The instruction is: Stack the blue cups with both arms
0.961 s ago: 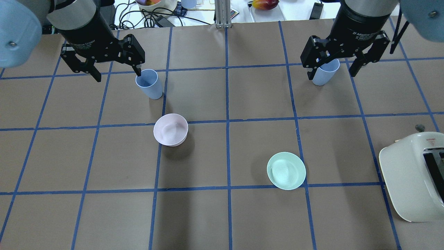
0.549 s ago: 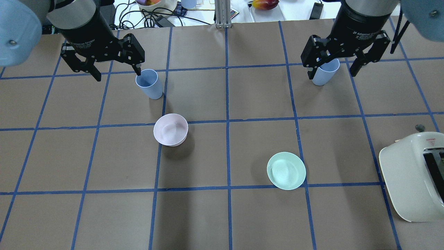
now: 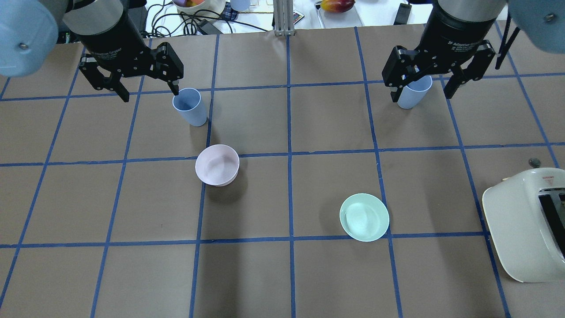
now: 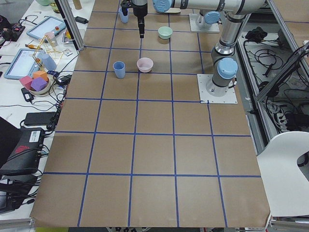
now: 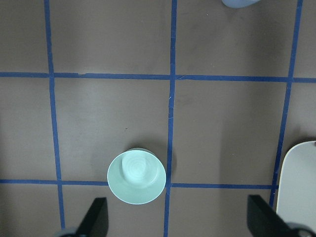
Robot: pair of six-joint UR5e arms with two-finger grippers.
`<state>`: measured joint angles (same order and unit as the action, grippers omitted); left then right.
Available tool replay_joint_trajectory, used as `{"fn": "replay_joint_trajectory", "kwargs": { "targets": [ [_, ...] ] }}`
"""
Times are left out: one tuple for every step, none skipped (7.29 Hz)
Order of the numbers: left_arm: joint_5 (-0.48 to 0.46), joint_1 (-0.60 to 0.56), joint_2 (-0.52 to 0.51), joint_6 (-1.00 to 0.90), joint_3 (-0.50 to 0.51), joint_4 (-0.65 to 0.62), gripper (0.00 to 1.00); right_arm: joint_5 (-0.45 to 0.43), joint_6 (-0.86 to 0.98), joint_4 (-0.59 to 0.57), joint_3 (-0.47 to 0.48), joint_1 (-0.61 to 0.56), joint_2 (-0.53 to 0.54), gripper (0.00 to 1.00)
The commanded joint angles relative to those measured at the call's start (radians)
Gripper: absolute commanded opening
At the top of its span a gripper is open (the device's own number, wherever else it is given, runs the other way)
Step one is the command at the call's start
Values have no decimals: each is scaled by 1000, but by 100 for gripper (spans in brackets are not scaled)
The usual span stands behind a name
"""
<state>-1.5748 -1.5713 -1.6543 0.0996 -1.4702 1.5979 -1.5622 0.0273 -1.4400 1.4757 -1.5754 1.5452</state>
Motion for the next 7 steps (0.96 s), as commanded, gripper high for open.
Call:
{"fn": "replay_joint_trajectory", "kwargs": {
  "targets": [
    [1,2,-82,-21,26,-63,100,1,8,-2,0,0,-2,100],
    [1,2,-132,-21,45,-96,100,1,8,-2,0,-3,-2,100],
    [9,2,-195,-23,62,-146,100,1,8,-3,0,0,-2,100],
    [6,2,-264,-27,65,-252,100,2,19,-8,0,5,-4,100],
    [2,2,-301,-69,74,-303,100,2,28,-8,0,26,-8,100],
    [2,2,-346,-73,88,-335,100,13,25,-8,0,64,-13,100],
    [6,-1,-408,-77,77,-411,100,16,29,-2,-3,105,-25,100]
  ]
}}
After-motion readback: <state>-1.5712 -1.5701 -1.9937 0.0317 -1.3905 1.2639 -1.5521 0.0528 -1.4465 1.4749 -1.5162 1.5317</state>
